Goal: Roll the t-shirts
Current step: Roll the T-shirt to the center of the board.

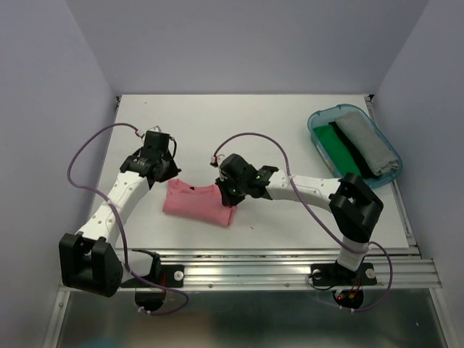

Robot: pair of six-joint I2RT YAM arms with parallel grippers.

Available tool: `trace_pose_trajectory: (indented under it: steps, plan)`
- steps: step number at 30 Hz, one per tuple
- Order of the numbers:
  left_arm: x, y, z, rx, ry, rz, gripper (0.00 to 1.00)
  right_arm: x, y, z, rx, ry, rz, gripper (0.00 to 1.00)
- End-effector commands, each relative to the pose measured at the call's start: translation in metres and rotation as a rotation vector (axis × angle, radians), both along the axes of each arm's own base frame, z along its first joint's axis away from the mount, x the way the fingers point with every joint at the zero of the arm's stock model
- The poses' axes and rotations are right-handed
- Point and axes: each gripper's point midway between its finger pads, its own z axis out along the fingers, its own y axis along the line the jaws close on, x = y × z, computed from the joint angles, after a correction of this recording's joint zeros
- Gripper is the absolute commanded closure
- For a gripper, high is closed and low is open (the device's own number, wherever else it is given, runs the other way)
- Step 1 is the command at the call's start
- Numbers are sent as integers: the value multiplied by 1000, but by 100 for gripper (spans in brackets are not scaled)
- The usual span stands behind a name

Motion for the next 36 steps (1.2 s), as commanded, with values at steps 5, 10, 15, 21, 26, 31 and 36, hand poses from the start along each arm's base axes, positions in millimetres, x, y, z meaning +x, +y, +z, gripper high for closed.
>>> trace_pose_trajectory:
  steps: [5,10,15,21,26,31,36]
  plan:
    - [10,46,56,91,-87,104,90,4,39,76,32,-299,80,68]
    - [13,88,96,127,-175,216,87,-16,72,78,-39,-468,210,47]
    - [5,112,111,163,-192,272,86,-23,93,58,-157,-604,289,41]
    - [0,119,109,160,-190,287,85,-23,104,39,-233,-705,308,34]
    - [-1,120,105,159,-180,286,85,-18,110,24,-271,-724,333,34]
    - [-2,123,101,159,-172,290,85,-15,103,0,-338,-726,347,34]
    - [0,121,99,145,-176,284,85,-14,99,-25,-364,-724,350,36]
